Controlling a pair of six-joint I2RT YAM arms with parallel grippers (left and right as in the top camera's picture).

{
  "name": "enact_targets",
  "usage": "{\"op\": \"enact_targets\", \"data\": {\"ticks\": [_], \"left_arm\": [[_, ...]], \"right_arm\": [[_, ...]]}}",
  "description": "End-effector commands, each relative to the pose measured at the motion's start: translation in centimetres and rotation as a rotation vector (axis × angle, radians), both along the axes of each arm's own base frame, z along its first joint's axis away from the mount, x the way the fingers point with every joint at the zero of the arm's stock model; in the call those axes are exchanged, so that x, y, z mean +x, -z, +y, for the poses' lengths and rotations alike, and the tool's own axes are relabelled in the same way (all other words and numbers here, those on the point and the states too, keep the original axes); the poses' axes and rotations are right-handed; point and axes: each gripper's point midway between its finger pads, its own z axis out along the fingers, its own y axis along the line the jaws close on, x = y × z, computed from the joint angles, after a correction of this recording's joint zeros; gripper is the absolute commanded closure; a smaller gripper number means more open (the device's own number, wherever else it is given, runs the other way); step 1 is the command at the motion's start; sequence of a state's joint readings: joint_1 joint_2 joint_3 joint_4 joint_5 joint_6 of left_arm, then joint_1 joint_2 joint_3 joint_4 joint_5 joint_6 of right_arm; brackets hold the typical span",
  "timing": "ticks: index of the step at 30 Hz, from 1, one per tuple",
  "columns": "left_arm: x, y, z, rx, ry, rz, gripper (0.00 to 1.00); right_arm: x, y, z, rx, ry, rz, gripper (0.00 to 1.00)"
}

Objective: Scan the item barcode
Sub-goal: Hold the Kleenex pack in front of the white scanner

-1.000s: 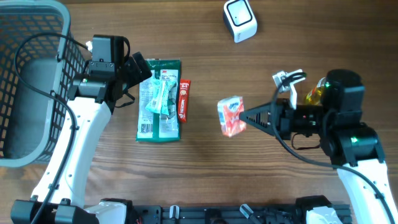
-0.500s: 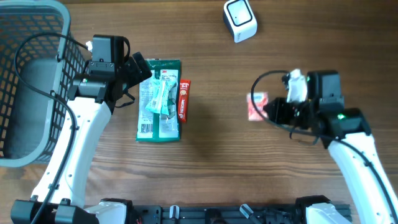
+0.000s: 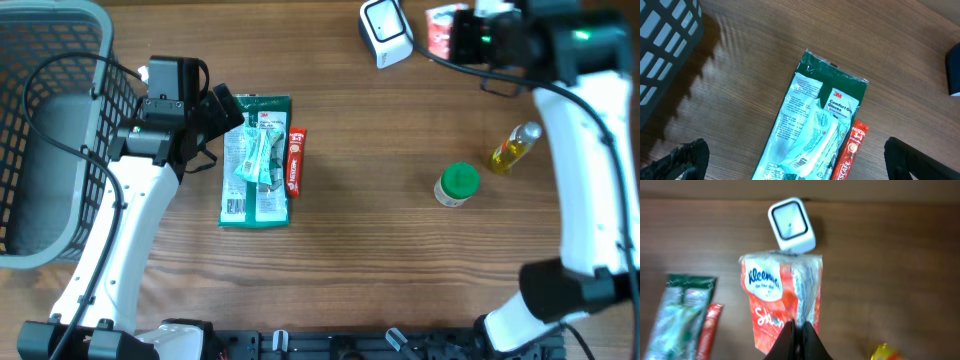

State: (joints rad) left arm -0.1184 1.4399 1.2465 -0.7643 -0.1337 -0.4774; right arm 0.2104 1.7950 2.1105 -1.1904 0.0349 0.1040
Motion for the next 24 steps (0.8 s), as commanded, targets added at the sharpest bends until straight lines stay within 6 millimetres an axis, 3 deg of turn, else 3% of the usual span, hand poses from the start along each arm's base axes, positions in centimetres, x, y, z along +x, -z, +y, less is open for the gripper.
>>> {"op": "enact_targets", "data": {"ticks": [1,3,9,13,18,24], "left_arm": [[0.2,-0.6,0.2,0.004,-0.006,-0.017,0.0],[0.2,-0.6,0.2,0.004,-0.006,-0.017,0.0],[0.2,-0.6,0.2,0.004,-0.006,-0.017,0.0],[0.2,-0.7,0.2,0.004,-0.006,-0.017,0.0],[0.2,-0.7,0.2,0.004,-0.006,-0.017,0.0],[0.2,-0.7,0.2,0.004,-0.006,-0.017,0.0]], "right_arm": [[3.5,2.1,0.1,-0.216,-0.012,-0.042,0.96],[6.0,3.5,1.1,-0.292,-0.024,-0.079,0.96],[11.0,8.4,2.4,-0.406,-0.005,-0.115,0.96],[15.0,13.0,3.4,-0.507,-0.082,-0.146,0.96],[17.2,16.4,3.5,-0.59,-0.104,-0.165,0.96],[18.3,18.5,3.8,-0.6,-0.114,-0.177,0.95]]}}
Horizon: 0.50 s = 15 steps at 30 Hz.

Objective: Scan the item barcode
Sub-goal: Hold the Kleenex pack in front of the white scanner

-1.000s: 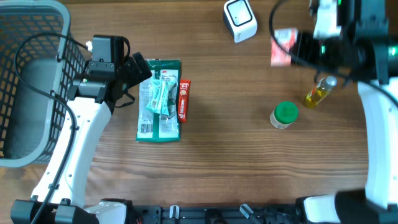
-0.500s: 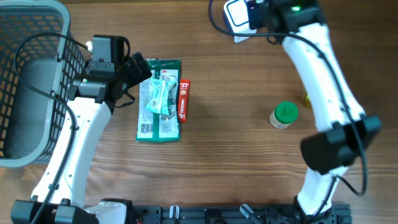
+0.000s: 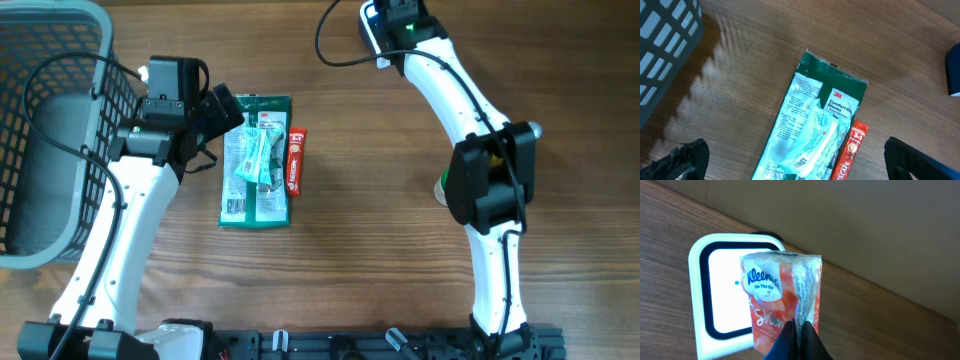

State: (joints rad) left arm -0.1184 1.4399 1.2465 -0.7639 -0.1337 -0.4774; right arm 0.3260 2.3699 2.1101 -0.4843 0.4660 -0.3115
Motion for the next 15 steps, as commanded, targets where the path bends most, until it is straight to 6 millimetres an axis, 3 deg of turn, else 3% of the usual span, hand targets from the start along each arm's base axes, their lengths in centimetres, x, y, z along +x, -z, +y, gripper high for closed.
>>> {"op": "enact_targets", "data": {"ticks": [1,5,8,12,15], "left_arm": [[0.2,-0.6,0.2,0.004,-0.006,-0.016,0.0],[0.2,-0.6,0.2,0.004,-0.006,-0.017,0.0],[0.2,-0.6,0.2,0.004,-0.006,-0.016,0.0],[0.2,-0.6,0.2,0.004,-0.006,-0.016,0.0],[0.2,-0.6,0.2,0.004,-0.006,-0.017,0.0]], "right_arm": [[0.5,0.9,-0.2,-0.04,0.002,-0.001,0.96],[0.3,-0.3,-0.7,-0.051,0.029,-0.019,0.96],[-1.0,-4.3,-1.3,0.003,0.082,-0.057,0.96],[-5.6,-11.6,-1.7,0.195,0.125,-0.067,0.95],[-10.0,-15.0,-2.4,0.301,0.156,-0.022,0.95]]}}
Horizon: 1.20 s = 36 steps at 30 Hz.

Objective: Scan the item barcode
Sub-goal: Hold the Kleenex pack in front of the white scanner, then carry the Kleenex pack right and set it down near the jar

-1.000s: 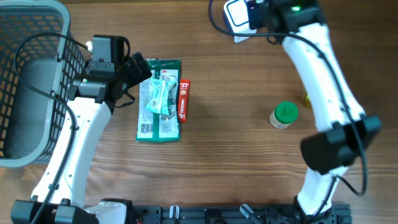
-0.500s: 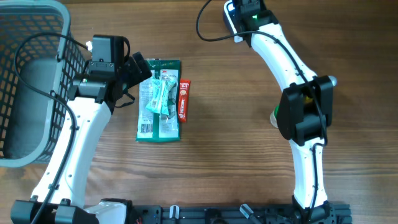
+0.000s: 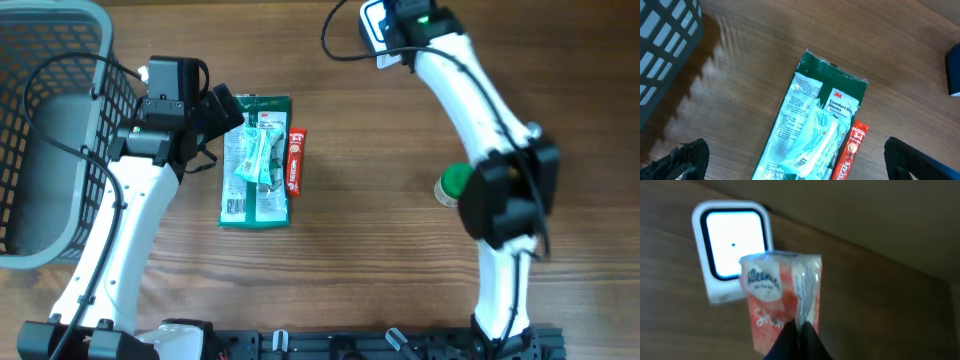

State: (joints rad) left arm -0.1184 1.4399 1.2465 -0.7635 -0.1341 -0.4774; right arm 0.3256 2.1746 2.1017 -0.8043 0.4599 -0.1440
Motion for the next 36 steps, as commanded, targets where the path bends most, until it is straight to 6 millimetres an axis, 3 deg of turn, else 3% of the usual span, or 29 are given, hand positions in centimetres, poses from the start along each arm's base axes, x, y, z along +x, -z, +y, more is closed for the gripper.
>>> {"op": "enact_targets", "data": {"ticks": [1,3,4,9,12,16,22,24,26,29,32,34,36], "left_arm": [[0.2,-0.6,0.2,0.004,-0.006,-0.016,0.0],[0.2,-0.6,0.2,0.004,-0.006,-0.016,0.0],[0.2,-0.6,0.2,0.004,-0.006,-0.016,0.0],[0.2,-0.6,0.2,0.004,-0.006,-0.016,0.0],[0.2,-0.6,0.2,0.004,-0.006,-0.016,0.0],[0.2,-0.6,0.2,0.004,-0.006,-0.016,0.0],[0.2,-0.6,0.2,0.004,-0.006,-0.016,0.0],[0.2,-0.6,0.2,0.004,-0.006,-0.016,0.0],[0.2,-0.6,0.2,0.004,-0.006,-0.016,0.0],[0.2,-0.6,0.2,0.004,-0.006,-0.016,0.0],[0.2,-0.6,0.2,0.004,-0.006,-0.016,0.0],[0.2,-0.6,0.2,0.004,-0.006,-0.016,0.0],[0.2,-0.6,0.2,0.004,-0.006,-0.016,0.0]], "right_arm": [[-5.1,-9.5,-0.8,0.231,0.081,-0.098,0.95],[-8.5,-9.6,-2.2,0.275,0.131,-0.005,0.95],[-9.3,-9.3,-2.5,0.284,0.139,0.027,0.95],[-14.3,-3.5,-4.7,0.337,0.239,0.34,0.94],[-15.4,0.7,-5.6,0.318,0.286,0.435,0.93],[-15.5,6.0,-5.7,0.312,0.305,0.467,0.91],[-15.9,11.8,-6.3,0.295,0.319,0.462,0.91],[-16.0,12.8,-6.5,0.29,0.321,0.456,0.83],[-15.9,12.9,-6.5,0.292,0.319,0.45,0.8],[-15.1,10.9,-5.4,0.335,0.278,0.425,0.73],[-14.9,6.9,-1.0,0.507,0.135,0.419,0.65],[-15.8,3.7,3.3,0.656,-0.006,0.413,0.61],[-17.0,2.5,5.9,0.73,-0.066,0.436,0.6]]}}
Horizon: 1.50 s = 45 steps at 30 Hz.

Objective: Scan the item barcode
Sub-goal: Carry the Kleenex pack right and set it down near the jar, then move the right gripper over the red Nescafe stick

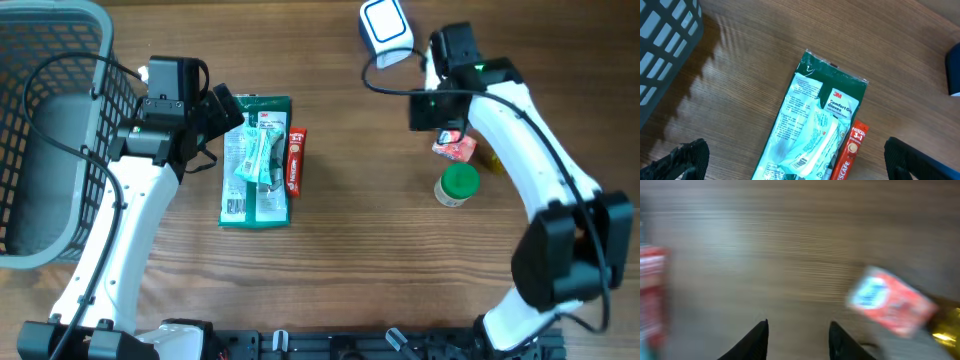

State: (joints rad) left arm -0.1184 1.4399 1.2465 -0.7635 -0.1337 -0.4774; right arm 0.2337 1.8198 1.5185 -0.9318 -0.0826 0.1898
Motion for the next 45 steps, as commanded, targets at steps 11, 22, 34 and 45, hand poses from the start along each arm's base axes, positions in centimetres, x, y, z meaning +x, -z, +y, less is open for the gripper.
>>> {"op": "enact_targets", "data": {"ticks": [11,22,34,45], "left_arm": [[0.2,-0.6,0.2,0.004,-0.006,-0.016,0.0],[0.2,-0.6,0.2,0.004,-0.006,-0.016,0.0],[0.2,-0.6,0.2,0.004,-0.006,-0.016,0.0],[0.2,-0.6,0.2,0.004,-0.006,-0.016,0.0]], "right_arm": [[-5.1,-4.6,17.0,0.431,-0.142,-0.004,0.0],[-7.2,3.8,22.3,0.365,-0.099,0.092,0.54],[-8.4,13.2,22.0,0.265,0.012,0.267,0.61],[-7.9,13.2,21.9,0.262,0.019,0.251,0.96]]}}
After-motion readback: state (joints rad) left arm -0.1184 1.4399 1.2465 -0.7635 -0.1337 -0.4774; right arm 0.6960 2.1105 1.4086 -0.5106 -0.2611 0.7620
